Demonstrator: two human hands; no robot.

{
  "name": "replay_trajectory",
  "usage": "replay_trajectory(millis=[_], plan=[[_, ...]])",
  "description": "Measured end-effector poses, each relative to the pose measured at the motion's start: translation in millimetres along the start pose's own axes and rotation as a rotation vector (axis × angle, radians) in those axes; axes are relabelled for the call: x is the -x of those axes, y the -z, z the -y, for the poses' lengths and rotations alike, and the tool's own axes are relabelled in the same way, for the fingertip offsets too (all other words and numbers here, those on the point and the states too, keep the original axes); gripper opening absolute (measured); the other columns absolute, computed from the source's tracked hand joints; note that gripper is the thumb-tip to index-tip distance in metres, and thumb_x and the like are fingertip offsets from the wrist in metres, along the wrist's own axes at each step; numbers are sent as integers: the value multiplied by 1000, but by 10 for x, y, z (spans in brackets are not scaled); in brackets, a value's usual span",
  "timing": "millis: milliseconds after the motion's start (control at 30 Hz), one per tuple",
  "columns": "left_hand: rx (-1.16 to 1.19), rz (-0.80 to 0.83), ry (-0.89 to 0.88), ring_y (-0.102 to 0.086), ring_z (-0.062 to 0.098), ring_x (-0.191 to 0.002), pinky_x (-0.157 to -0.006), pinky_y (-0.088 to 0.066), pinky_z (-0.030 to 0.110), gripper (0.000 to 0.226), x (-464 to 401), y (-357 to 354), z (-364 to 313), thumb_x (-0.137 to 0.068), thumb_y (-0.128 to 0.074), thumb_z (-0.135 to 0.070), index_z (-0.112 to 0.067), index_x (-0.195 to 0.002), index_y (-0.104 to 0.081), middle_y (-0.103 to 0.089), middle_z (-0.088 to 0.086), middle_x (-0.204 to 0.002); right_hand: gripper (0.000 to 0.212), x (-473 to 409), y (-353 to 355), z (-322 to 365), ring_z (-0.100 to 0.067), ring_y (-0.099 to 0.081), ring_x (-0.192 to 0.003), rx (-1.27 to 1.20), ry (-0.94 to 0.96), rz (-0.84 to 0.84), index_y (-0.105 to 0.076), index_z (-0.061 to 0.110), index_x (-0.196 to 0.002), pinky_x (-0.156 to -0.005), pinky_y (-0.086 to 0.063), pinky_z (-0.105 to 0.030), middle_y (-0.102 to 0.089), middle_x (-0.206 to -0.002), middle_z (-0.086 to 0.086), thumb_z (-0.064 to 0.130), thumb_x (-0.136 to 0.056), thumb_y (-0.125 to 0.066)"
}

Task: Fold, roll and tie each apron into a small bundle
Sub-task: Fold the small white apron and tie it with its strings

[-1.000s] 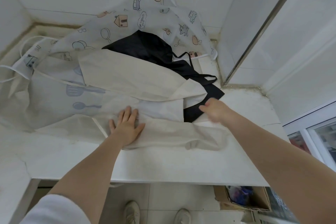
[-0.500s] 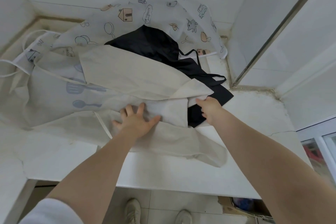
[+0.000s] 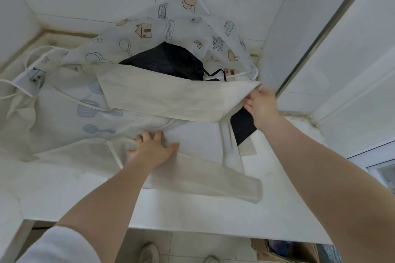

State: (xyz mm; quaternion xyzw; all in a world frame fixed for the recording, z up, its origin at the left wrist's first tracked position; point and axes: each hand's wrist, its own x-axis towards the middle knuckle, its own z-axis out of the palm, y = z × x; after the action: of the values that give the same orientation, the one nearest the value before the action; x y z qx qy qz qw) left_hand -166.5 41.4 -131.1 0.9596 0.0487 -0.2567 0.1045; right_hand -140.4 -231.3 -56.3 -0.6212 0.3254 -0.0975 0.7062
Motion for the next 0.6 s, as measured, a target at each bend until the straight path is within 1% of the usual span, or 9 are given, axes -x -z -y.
replay_trajectory(millis=[67,133,200,267,300,333,400,467,600], plan=[[-90,-13,1,-12,32,-139,-108,-17,57,77,15,-1,-65,-83,-40,-68,-29,-145,-16,-15,9,-147,55,-12,16,-235,-19,-47,-100,238,-123,145,-41,23,-129,-81,-44,-32,-50,-115,-2,15,-78,-62],[-151,-74,-78,-15,32,-139,-112,-11,53,76,27,-37,-146,-85,-49,-55,-23,-145,-16,-16,11,-148,70,56,49,-517,-23,-46,-108,503,-192,161,-28,19,-143,-87,-44,-36,-44,-128,-3,12,-82,-63],[-130,-123,-235,-10,28,-142,-116,-7,46,75,12,-102,-205,-87,-54,-39,-17,-147,-14,-11,9,-153,61,109,43,-774,-28,-48,-110,683,-200,176,-30,12,-140,-89,-44,-38,-42,-132,-11,15,-87,-60],[-68,-115,-327,-3,24,-145,-118,-6,39,75,-30,-182,-235,-91,-52,-28,-13,-149,-7,-2,5,-157,57,152,17,-917,-29,-52,-99,654,-202,173,-32,9,-138,-85,-44,-38,-50,-120,-14,16,-88,-59],[-38,-108,-331,-1,24,-145,-118,-7,38,74,-45,-213,-242,-93,-48,-29,-13,-150,-3,0,4,-158,43,171,-10,-948,-26,-52,-83,556,-218,179,-43,8,-125,-75,-44,-37,-55,-102,-14,16,-87,-60],[-27,-108,-323,-1,25,-145,-118,-8,38,74,-55,-236,-249,-94,-45,-33,-13,-150,-1,0,4,-158,17,197,-35,-931,-22,-46,-66,466,-230,175,-51,8,-97,-63,-40,-33,-53,-79,-12,13,-85,-62],[-50,-104,-307,-2,29,-145,-117,-9,41,75,-61,-274,-277,-95,-41,-44,-15,-150,1,1,4,-158,37,159,-5,-914,-17,-32,-51,414,-268,164,-38,14,-57,-52,-28,-24,-36,-53,-3,5,-82,-63],[-82,-99,-293,-3,30,-144,-116,-10,42,76,-51,-287,-289,-94,-39,-48,-17,-150,1,1,5,-158,37,164,45,-827,-18,-35,-51,399,-331,202,-39,16,-56,-52,-31,-23,-38,-55,-4,7,-84,-62],[-138,-102,-288,-5,31,-144,-116,-13,42,75,-50,-260,-320,-93,-37,-51,-19,-150,-2,0,4,-158,16,195,166,-636,-22,-58,-68,259,-367,300,-58,10,-79,-63,-49,-28,-60,-74,-9,8,-92,-50]])
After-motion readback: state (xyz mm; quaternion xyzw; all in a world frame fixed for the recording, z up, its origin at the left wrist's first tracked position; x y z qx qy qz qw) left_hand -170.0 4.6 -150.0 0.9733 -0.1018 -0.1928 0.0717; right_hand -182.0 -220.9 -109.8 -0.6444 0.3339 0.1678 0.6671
